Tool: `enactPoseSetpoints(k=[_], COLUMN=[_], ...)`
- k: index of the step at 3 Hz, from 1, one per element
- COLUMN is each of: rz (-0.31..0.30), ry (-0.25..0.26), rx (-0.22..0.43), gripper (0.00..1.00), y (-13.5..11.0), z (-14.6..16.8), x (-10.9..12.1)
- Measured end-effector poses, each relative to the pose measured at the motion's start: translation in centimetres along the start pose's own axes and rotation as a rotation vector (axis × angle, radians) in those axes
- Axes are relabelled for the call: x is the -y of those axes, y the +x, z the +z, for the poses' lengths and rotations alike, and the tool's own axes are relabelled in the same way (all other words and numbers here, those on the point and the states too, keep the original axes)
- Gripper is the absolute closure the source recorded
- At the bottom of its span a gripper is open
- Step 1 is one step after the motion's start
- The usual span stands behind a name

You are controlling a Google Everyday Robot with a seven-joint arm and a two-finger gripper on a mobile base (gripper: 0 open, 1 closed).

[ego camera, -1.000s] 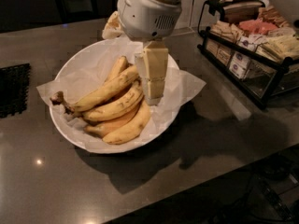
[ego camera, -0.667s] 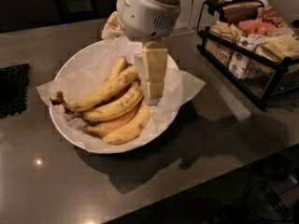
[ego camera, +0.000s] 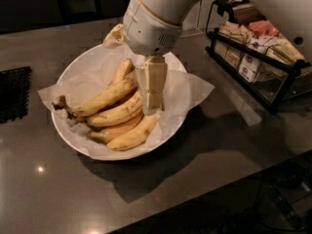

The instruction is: Pick banana from white bowl

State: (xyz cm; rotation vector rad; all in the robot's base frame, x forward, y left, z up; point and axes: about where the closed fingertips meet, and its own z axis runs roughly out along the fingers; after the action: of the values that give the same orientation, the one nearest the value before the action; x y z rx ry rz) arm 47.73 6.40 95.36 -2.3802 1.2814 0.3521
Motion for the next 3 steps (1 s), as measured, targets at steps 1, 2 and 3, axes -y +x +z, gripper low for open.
enactPoseSetpoints(k=[1,2,3], rz=[-0.004,-0.002,0.006], ry=[0.002,-0.031,-0.067], rx=[0.003,0.008,0.015], gripper=[0.0,0.0,0.0], y=[-0.1,0.3,1.0], z=[0.4,2.0,3.2], x=[0.3,1.1,1.8])
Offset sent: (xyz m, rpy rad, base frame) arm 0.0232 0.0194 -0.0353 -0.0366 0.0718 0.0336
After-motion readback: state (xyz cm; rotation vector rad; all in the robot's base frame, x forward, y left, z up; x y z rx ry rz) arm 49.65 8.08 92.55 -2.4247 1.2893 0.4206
